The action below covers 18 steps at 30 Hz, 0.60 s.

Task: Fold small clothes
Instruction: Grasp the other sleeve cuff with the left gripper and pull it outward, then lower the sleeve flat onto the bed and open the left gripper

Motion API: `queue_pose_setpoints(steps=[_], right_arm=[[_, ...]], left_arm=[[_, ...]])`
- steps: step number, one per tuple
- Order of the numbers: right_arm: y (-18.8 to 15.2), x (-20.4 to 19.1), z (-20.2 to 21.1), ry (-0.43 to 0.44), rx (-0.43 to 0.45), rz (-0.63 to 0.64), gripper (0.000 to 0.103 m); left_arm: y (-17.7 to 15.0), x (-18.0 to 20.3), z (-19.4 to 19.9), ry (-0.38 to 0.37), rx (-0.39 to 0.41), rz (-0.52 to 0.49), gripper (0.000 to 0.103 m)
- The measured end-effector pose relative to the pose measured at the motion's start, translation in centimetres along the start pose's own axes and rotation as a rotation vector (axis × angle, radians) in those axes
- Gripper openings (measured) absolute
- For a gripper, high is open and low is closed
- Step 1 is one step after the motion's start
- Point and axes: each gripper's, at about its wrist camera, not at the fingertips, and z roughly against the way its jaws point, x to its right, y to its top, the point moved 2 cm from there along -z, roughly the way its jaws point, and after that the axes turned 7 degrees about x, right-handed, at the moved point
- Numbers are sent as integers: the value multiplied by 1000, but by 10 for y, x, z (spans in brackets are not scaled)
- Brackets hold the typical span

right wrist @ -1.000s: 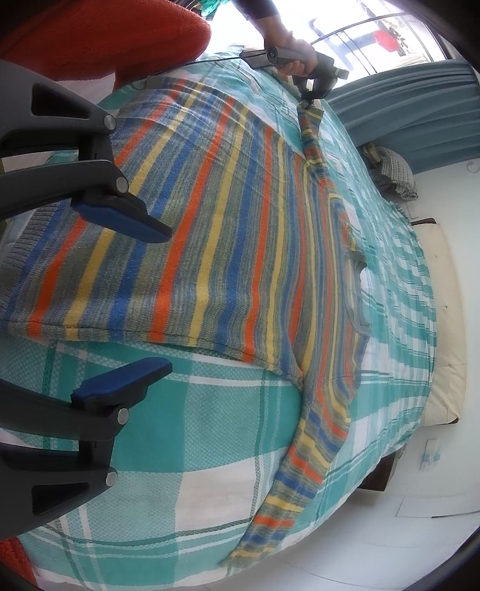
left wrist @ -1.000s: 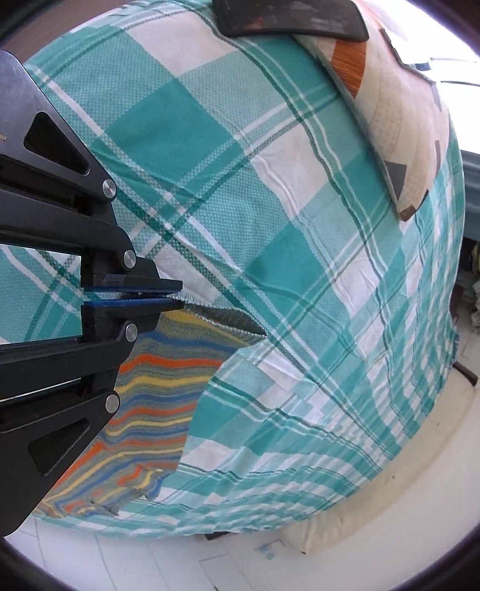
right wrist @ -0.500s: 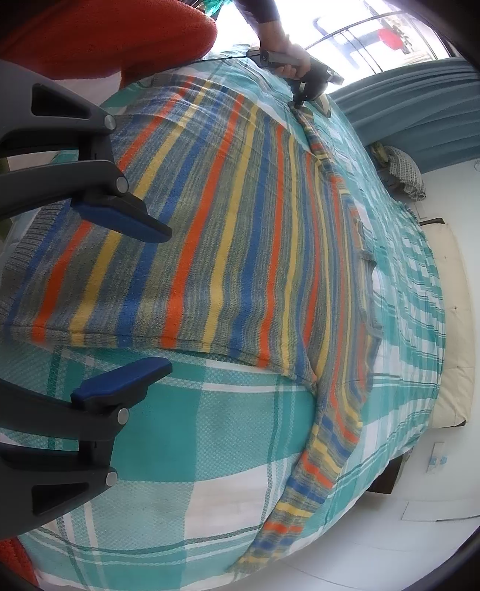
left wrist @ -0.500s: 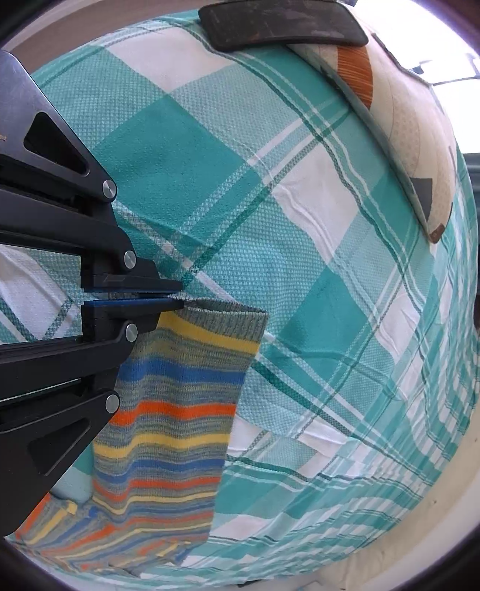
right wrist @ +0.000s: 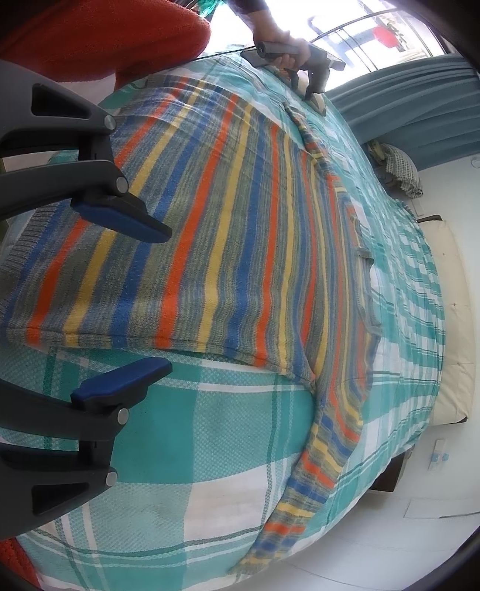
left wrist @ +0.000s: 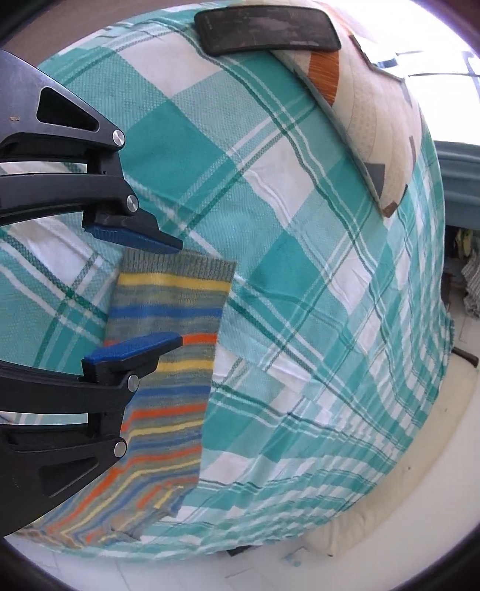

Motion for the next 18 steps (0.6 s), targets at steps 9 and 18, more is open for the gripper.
queue_pose_setpoints(steps=[9,18], right_arm=[[-5,-11,-2,-5,-17,34,64],[-2,0,4,-3,4,1,64]], left_arm=[[-51,119,-63,-50,-133,-203,44],[-45,-9,-40,314,-131,-142,22]])
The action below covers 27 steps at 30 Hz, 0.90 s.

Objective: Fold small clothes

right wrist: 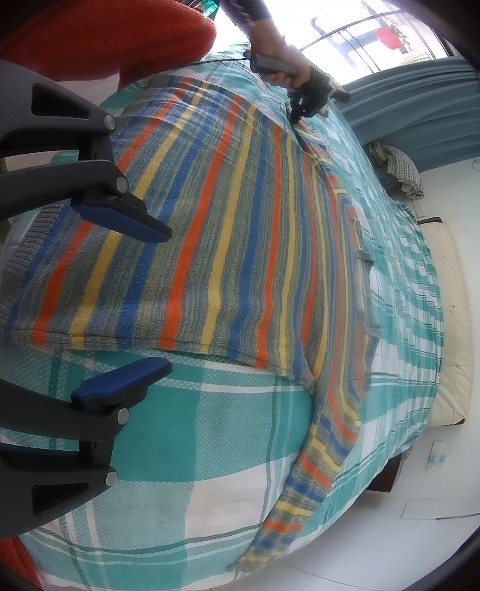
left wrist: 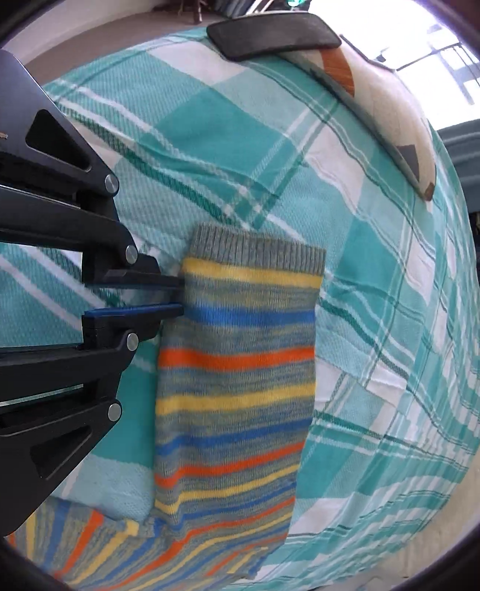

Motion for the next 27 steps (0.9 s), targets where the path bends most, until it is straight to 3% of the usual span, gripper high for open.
queue_pose_setpoints(steps=[1,2,4,6,9,13,16,18,22,27], right_arm=[[1,2,-2,4,-1,-10,64],[2,4,-3,7,-1,-21,64],[4,5,-3,6,4,-32,64],[5,6,2,-7,19,-30,64],[7,10,9,-50,44,-25,64],[14,29,19,-134,84,-61,64],[20,52,27,-208,112,-110,67],[21,67,32,-253,128,-147,69],[16,89,38,-307,127,-204,69],[10,98,31,-304,101,-234,69]], left_arm=[[-3,-20,-5,29,-9,37,38],[-7,-40,-6,18,-11,95,41],[-13,-64,-1,-21,-8,165,40],[-21,-70,12,-55,7,160,45],[-40,-57,46,-146,58,121,62],[-75,-18,84,-356,80,54,86],[-96,2,90,-442,71,8,89],[-102,18,80,-456,58,-31,89],[-120,25,69,-411,79,-74,89],[-124,30,65,-381,87,-108,93]])
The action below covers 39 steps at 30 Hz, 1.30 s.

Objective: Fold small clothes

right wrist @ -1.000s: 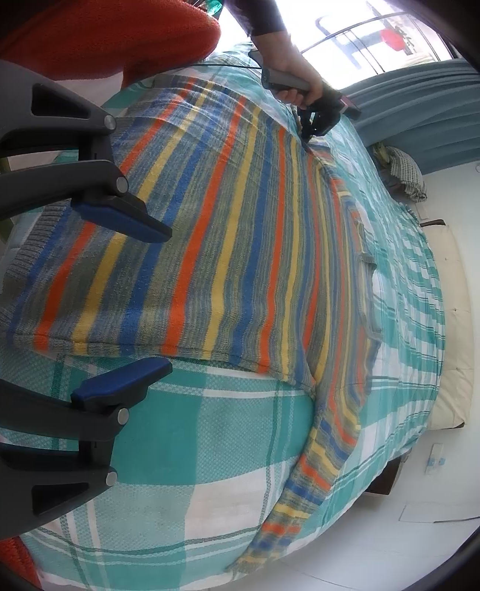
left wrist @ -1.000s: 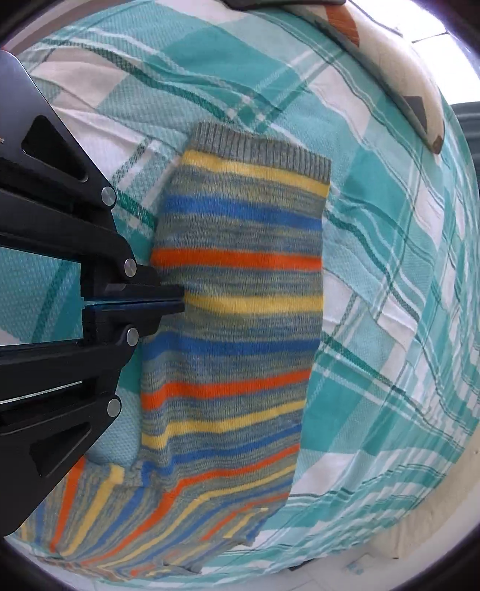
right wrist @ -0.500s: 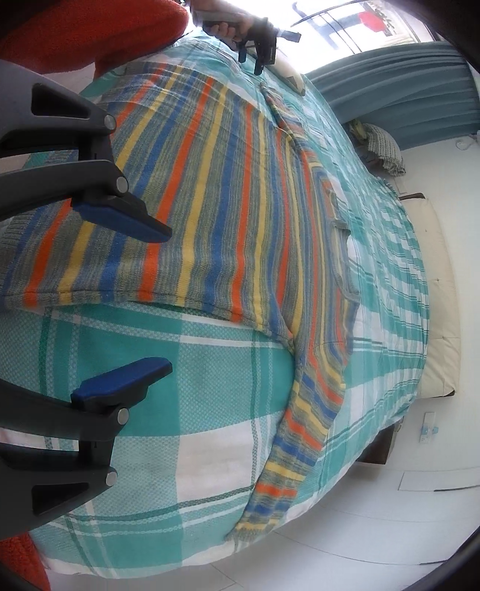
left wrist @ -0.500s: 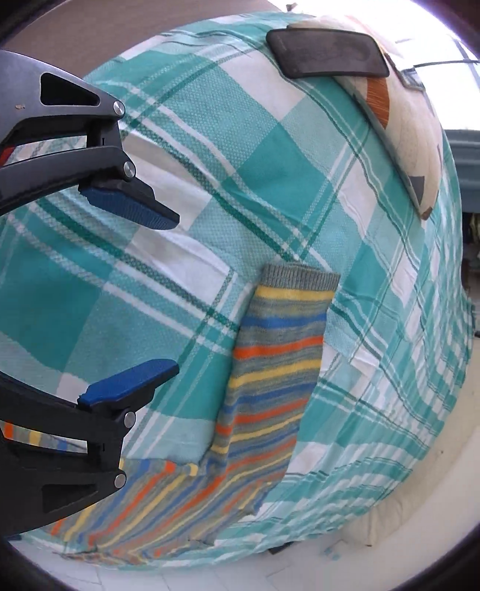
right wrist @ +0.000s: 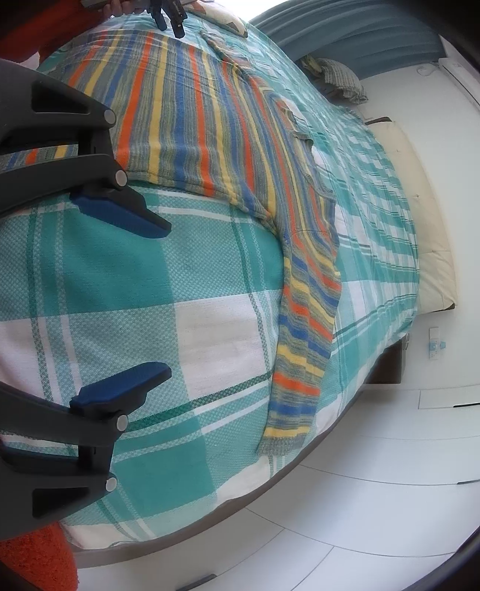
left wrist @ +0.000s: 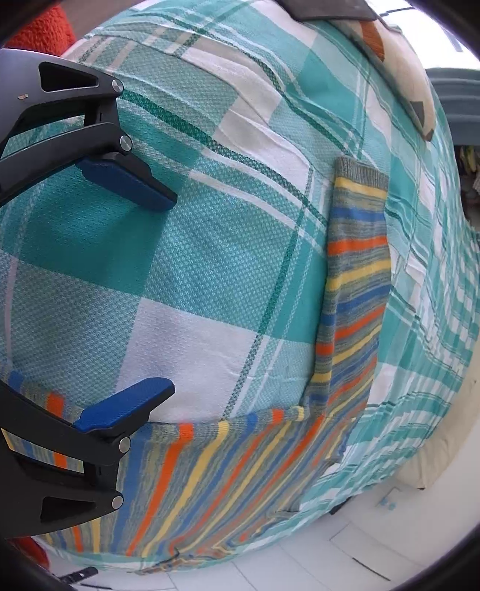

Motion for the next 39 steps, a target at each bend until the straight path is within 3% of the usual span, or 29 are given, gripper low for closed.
queue_pose_setpoints(steps=[9,18,39], right_arm=[[-9,-2,-12,24,-42,-18,69],[-18,13,-25,25,-99,-105,71],[-20,6,-28,17,-101,-89,77]], left_arm=[[-13,18,-10,108,-8,-137,102],[-11,12,-11,79,-16,-91,103],[-10,9,-9,56,-24,-66,103]])
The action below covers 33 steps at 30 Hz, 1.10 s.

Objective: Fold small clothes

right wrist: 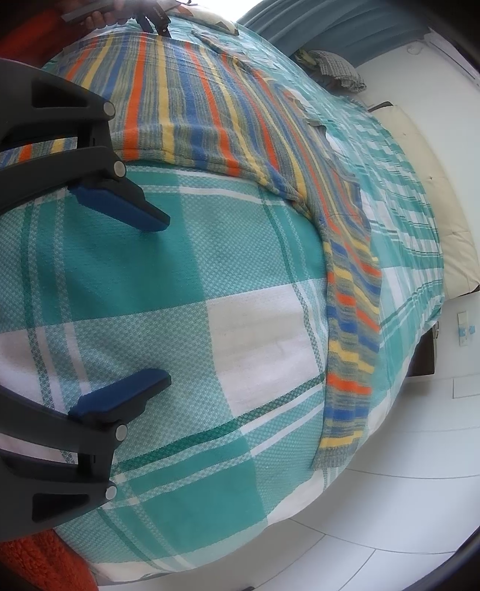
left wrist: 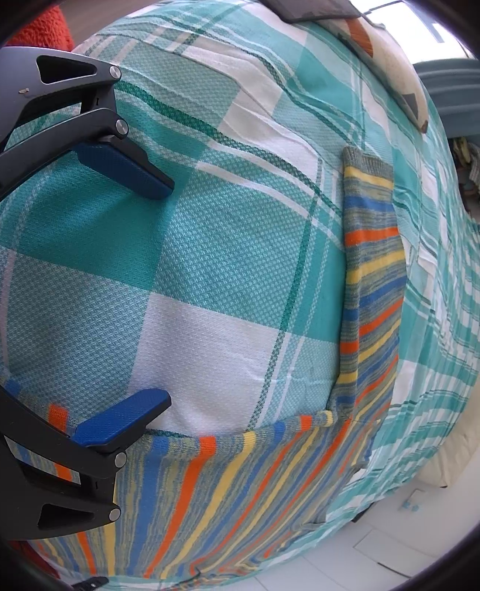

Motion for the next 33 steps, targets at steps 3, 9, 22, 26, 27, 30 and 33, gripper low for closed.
queue_pose_setpoints(steps=[3,9,22,26,27,30,33], right_arm=[[0,0,0,0,0,0,77],[0,0,0,0,0,0,77],[88,83,26,111,149,-252,77],[120,149,-11,138,74,-476,77],[122,163,-22,146,45,-535,74],[125,187,-47,128,-6,-608,71],[131,193,-61,130,-22,-604,69]], left_arm=[[0,0,0,1,0,-1,103],[-2,1,-1,3,-4,-9,103],[10,-22,34,-102,118,178,102],[10,-20,31,-73,115,164,102],[10,-19,31,-66,117,157,102],[9,-20,27,-51,105,154,102],[8,-23,24,-44,93,164,102]])
